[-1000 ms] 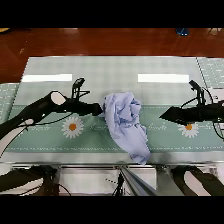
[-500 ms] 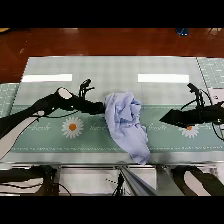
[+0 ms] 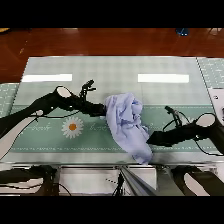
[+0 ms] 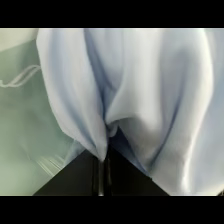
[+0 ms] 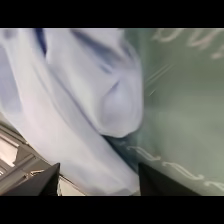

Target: Fold the shirts.

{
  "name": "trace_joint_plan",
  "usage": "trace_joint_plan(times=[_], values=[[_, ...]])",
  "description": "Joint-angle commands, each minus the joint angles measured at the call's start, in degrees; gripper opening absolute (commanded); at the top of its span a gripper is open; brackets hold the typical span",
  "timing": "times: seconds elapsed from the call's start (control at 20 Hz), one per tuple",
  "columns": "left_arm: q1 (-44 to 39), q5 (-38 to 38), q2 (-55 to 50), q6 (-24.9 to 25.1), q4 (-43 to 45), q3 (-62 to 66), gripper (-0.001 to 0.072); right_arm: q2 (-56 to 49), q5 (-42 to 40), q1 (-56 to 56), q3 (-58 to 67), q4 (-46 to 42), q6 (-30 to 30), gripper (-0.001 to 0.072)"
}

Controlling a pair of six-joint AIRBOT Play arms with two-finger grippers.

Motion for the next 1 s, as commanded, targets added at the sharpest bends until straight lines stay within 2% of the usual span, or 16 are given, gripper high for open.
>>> trace_joint_plan(times=[0.0, 0.1, 0.15, 0.2, 0.3, 0.35, 0.5, 0.6, 0.7, 0.8, 0.95], values=[[0.04, -0.81, 1.40, 0.44, 0.00, 0.09, 0.0024, 0.02, -7.10, 10.12, -1.79, 2.75, 2.29, 0.0560], [0.04, -0.81, 1.79, 0.48, 0.00, 0.09, 0.0024, 0.02, -12.11, 15.10, -1.81, 2.27, 5.27, 0.0558], [0.04, -0.81, 1.88, 0.48, 0.00, 0.09, 0.0024, 0.02, -15.06, 17.25, -1.79, 1.70, 7.58, 0.0531], [0.07, -0.81, 2.03, 0.48, 0.00, 0.11, 0.0024, 0.02, -17.03, 18.75, -1.79, 1.46, 9.20, 0.0446], [0.57, -0.81, 2.62, 0.48, 0.00, 0.11, 0.0024, 0.04, -18.60, 20.22, -1.77, 1.29, 9.53, 0.0136], [1.18, -0.81, 3.30, 0.52, 0.00, 0.11, 0.0023, 0.04, -18.03, 20.20, -1.64, 1.22, 9.53, 0.0017], [4.98, -0.81, 8.81, 1.73, -0.02, 0.11, 0.0022, 0.13, -9.57, 20.15, 2.80, -0.74, 7.76, 0.0021], [8.87, -0.96, 15.63, 1.70, -0.02, 0.26, 0.0022, 2.16, -4.07, 20.15, 9.77, -5.57, 7.85, 0.0021], [12.94, -1.44, 23.89, 1.70, -0.02, 1.57, 0.0022, 6.45, -3.02, 20.15, 18.64, -10.67, 9.25, 0.0021], [16.57, -1.40, 32.39, 1.70, -0.02, 4.35, 0.0022, 11.02, -5.33, 20.15, 29.46, -19.65, 14.16, 0.0020], [20.79, -1.33, 43.63, 1.66, 0.00, 10.21, 0.0022, 15.96, -9.18, 20.17, 44.52, -39.04, 26.71, 0.0019]])
